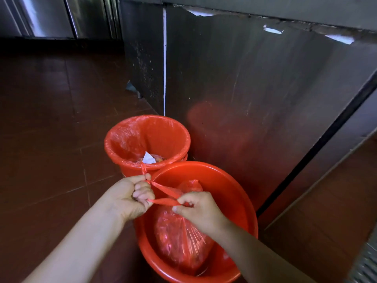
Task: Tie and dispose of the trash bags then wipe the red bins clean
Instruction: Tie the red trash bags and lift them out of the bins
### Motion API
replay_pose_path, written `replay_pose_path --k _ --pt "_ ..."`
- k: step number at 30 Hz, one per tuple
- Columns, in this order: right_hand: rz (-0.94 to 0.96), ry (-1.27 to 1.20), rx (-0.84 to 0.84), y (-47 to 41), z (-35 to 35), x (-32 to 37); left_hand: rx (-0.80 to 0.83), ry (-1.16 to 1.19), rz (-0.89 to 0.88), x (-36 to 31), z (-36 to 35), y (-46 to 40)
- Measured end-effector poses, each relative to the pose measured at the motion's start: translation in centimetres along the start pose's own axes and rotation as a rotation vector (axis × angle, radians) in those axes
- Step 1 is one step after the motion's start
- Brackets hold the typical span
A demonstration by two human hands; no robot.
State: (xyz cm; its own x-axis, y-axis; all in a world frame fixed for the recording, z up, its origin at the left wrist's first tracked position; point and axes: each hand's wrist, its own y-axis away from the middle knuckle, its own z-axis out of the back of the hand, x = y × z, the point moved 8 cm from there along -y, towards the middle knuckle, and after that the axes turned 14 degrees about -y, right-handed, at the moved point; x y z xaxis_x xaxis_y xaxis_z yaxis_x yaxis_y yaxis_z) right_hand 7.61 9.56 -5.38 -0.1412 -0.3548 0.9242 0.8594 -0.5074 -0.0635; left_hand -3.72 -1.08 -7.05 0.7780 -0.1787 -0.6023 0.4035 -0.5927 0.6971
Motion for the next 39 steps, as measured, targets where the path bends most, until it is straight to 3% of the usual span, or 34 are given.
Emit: replay_pose_path --k 3,7,10,14,18,20,21,23,25,27,31,36,39 --pt "-0.169 -0.317 -0.025 0.5 0.7 -1.7 0.099 -0.038 -0.008 0.9 0.0 0.2" --pt "-0.254 -0.648 -0.097 0.7 1.4 -2.3 0.124 -0.025 -0.201 1.1 0.2 -0.1" --pt "-0.314 -0.731 -0.137 0.9 1.6 -3.0 0.209 0.117 -0.224 2.1 -0.7 0.5" --pt "-0.440 -0.866 -0.193 1.3 1.3 -4.4 0.304 0.083 -0.192 4.6 -1.0 0.6" --pt "-0.488 -0.858 -0.177 2.0 0.6 -4.4 0.240 -0.071 -0.105 6.7 0.0 -0.5" --pt "-0.454 -0.811 -0.185 2.2 0.7 -4.2 0.091 -0.357 -0.170 6.0 0.9 -1.3" --pt "-0.426 -0.768 -0.189 2.3 0.9 -4.1 0.016 -0.563 -0.283 4.9 1.0 -1.4" --pt "-0.369 -0.682 -0.196 2.2 1.3 -3.8 -0.112 -1.015 -0.685 1.9 -0.4 -0.2" --pt "-0.303 -0.626 -0.168 2.1 1.5 -3.2 -0.097 -1.300 -0.972 1.4 -2.8 0.5" --pt "-0.245 -0.617 -0.149 2.1 1.8 -2.4 0.002 -1.312 -1.060 1.8 -4.5 0.5" --pt "-0.155 -0.614 -0.132 2.0 2.6 -1.7 0.098 -1.239 -1.010 2.0 -5.4 -0.3" --pt "-0.139 -0.589 -0.137 1.8 2.7 -1.3 0.157 -1.237 -0.968 2.5 -5.9 -0.6" --pt "-0.126 -0.502 -0.251 1.6 3.3 -1.1 0.123 -1.229 -0.937 2.2 -5.6 -1.0"
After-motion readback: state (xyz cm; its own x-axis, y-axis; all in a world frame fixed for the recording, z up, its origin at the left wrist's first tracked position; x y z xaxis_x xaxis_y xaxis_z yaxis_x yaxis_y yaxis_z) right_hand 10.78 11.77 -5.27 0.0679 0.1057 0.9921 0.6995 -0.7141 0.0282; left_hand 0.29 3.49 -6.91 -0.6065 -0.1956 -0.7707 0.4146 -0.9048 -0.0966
